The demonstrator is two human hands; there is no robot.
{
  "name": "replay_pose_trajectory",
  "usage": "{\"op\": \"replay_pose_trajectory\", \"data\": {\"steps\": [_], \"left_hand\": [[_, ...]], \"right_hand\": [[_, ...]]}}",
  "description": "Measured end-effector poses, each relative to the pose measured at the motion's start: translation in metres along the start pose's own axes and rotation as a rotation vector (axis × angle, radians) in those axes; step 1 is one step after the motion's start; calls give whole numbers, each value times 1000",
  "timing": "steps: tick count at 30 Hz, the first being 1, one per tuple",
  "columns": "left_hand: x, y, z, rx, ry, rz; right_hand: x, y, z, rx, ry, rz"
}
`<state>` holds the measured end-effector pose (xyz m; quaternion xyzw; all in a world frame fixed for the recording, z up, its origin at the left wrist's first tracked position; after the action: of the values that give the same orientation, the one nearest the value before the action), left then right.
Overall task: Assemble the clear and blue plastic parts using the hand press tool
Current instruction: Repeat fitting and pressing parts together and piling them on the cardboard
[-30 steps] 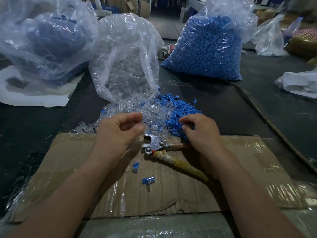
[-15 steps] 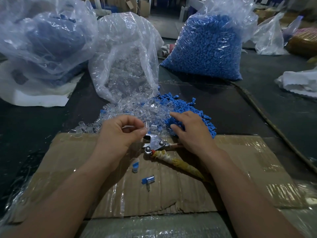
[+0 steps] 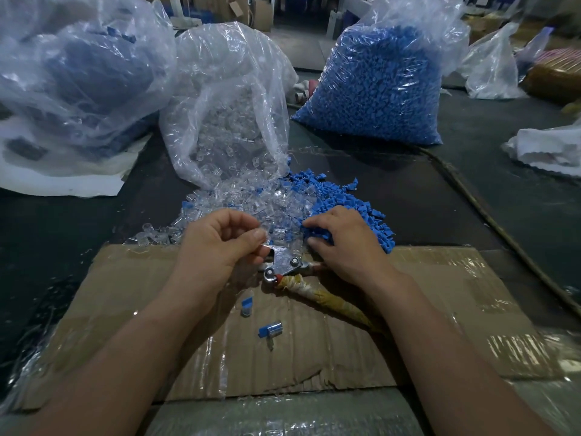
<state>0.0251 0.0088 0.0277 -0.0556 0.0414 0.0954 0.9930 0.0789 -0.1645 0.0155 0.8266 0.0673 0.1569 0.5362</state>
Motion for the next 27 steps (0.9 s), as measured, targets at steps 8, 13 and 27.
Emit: {"op": "replay_pose_trajectory", "data": {"steps": [8, 13, 27], "left_hand": [[0, 0, -1, 25, -25, -10], [0, 0, 0, 36, -24, -25], [2, 0, -2, 31, -28, -41]], "right_hand": [[-1, 2, -3, 25, 44, 21], [-1, 2, -3, -5, 52, -11], [-2, 9, 2, 133, -6, 94]]}}
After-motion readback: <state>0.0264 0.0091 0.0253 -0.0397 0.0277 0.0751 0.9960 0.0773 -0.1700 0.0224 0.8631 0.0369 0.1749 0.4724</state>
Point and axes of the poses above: each hand's wrist, its own x-axis towards the middle knuckle, its own y-axis out of the back of the hand, z = x × y, the point moved 3 cm from there along x, towards the middle knuckle, and after that the axes turned 4 degrees about z, right-handed, at the moved point
